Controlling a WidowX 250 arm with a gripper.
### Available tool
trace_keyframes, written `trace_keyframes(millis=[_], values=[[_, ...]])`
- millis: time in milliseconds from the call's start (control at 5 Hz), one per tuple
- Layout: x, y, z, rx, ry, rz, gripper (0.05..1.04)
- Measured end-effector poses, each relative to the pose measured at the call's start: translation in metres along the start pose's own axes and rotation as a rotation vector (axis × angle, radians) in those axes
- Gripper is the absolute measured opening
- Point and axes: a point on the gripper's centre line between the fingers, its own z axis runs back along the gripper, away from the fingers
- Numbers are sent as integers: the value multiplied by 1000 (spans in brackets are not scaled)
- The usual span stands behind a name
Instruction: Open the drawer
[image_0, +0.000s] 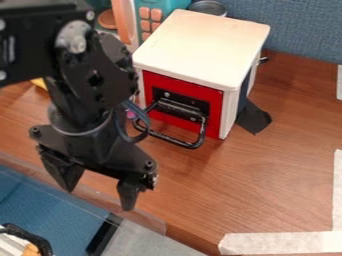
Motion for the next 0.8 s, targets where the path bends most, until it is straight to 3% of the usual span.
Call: trace_keyframes(millis=[200,400,600,800], values=[[-1,-1,-2,-3,7,12,999],[8,-1,-14,14,54,146,999],[25,-1,-18,32,75,394,999],[45,3,-16,15,45,601,999]])
